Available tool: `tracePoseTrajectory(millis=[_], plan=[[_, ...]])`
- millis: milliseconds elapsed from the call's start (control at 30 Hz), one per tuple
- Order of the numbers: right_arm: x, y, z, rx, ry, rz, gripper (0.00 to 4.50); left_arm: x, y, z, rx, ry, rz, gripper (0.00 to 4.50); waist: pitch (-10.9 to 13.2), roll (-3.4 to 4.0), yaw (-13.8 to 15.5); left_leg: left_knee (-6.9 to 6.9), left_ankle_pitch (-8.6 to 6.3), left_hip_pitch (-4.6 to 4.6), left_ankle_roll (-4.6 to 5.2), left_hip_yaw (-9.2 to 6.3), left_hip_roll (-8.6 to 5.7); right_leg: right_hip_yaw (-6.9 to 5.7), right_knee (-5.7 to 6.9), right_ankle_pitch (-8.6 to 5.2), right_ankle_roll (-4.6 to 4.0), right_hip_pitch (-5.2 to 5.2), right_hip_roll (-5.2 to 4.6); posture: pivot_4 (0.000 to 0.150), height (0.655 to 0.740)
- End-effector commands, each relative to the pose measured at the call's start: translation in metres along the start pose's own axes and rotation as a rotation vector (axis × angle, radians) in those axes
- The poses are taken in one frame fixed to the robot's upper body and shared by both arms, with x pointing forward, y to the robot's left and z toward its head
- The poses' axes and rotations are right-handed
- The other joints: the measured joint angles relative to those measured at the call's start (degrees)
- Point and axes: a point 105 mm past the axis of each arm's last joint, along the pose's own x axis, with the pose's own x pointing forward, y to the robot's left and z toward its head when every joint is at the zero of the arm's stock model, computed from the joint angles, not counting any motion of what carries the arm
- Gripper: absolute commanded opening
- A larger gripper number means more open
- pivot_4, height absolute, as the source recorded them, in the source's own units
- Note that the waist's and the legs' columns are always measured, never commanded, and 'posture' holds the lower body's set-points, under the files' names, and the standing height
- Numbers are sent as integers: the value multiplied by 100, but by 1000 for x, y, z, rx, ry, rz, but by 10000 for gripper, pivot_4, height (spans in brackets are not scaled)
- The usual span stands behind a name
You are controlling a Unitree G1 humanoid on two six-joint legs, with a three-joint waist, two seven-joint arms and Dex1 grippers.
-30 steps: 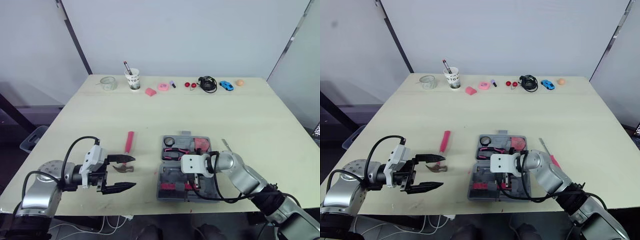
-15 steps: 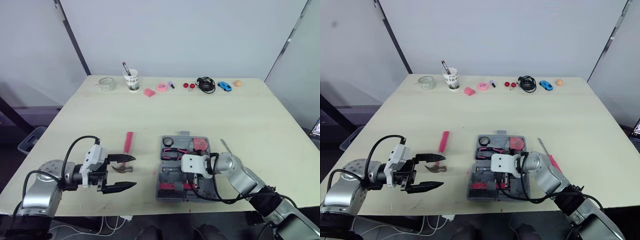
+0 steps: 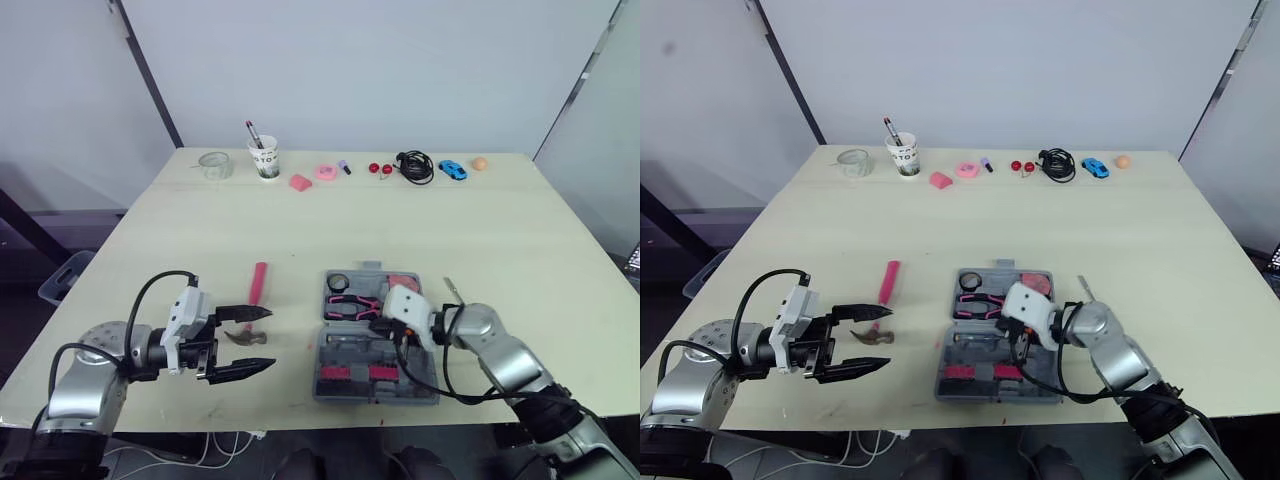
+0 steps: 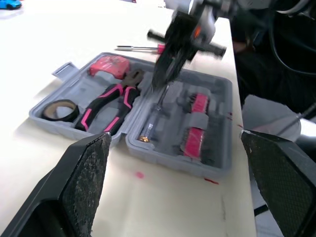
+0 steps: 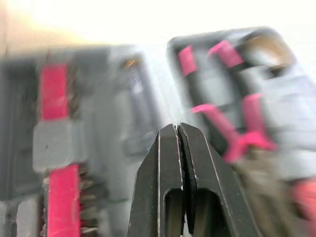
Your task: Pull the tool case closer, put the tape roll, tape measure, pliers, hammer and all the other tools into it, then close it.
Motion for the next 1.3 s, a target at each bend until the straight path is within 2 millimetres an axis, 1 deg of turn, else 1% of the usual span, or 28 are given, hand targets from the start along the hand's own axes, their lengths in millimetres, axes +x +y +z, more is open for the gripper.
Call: tracePoseTrajectory(millis=[33,233,333,367,400,467,500,600,700,767,867,967,1000,1200,1300], plan=[[-23,-9,14,-3,-103,-77,590,-6,1,12,10,-54,58,45000,0,0,2,-1,0,0,0,-2,0,-2,0,0,0,0,0,1500,7400],[-68,-20,-3,86,-155,-257,590,-18,0,4,-43,-65,175,45000,6,0,11,-1,0,0,0,-1,0,-1,-4,0,0,2,-3,1500,7400],[-100,-22,-22,128,-145,-381,590,-29,-1,-4,-79,-69,264,45000,8,-2,18,0,0,0,0,1,0,-1,-6,0,0,2,-4,1500,7400],[-107,-22,-27,135,-139,-407,590,-31,-1,-7,-86,-68,285,45000,8,-3,19,-1,0,0,-1,0,0,-1,-7,-1,1,3,-5,1500,7400],[-121,-20,-37,158,-128,-458,590,-36,-2,-13,-96,-55,324,45000,8,-3,16,-2,0,0,-1,0,0,-2,-8,-1,1,4,-5,1500,7400],[-142,-16,-52,195,-109,-537,590,-43,-3,-22,-114,-43,382,45000,10,-3,15,-2,0,0,0,1,0,-1,-10,-1,1,3,-6,1500,7400],[-152,-13,-57,215,-108,-574,590,-47,-4,-27,-123,-35,408,45000,11,-2,14,-3,-1,5,-1,1,0,-1,-11,-1,1,8,-6,1500,7400],[-173,-2,-68,269,-114,-649,590,-54,-6,-38,-152,-25,470,45000,12,-3,14,-5,-1,5,-1,1,0,-1,-15,-1,1,8,-7,1500,7400],[-189,7,-77,313,-101,-721,8170,-60,-10,-49,-180,-7,511,45000,11,-4,2,-5,-1,10,-1,0,1,4,-14,-1,1,9,-8,1500,7400],[-201,16,-85,355,-104,-763,15716,-65,-12,-56,-198,-1,544,45000,12,-3,7,-6,-1,12,-1,-2,3,7,-14,-1,1,8,-10,1500,7400],[-211,25,-93,379,-92,-805,28429,-71,-13,-61,-208,9,570,45000,12,-3,8,-11,-2,10,-1,-6,4,7,-20,-1,1,6,-14,1500,7400],[-227,38,-104,428,-85,-870,43129,-79,-13,-64,-225,9,607,45000,11,-2,8,-11,-2,10,-2,-8,9,7,-21,-1,1,3,-26,1500,7400],[-232,41,-108,447,-86,-895,44602,-81,-13,-66,-230,11,618,45000,12,-1,12,-11,-2,10,-2,-11,12,7,-22,-1,1,1,-29,1500,7400],[-250,64,-124,511,-66,-960,44602,-94,-13,-73,-253,40,645,45000,13,0,8,-18,-3,9,-3,-11,6,4,-38,-1,2,1,-57,1500,7400],[-251,71,-129,524,-51,-968,44602,-99,-11,-73,-253,54,644,45000,15,4,8,-27,-4,7,-3,-12,7,1,-47,-1,1,1,-84,1500,7400]])
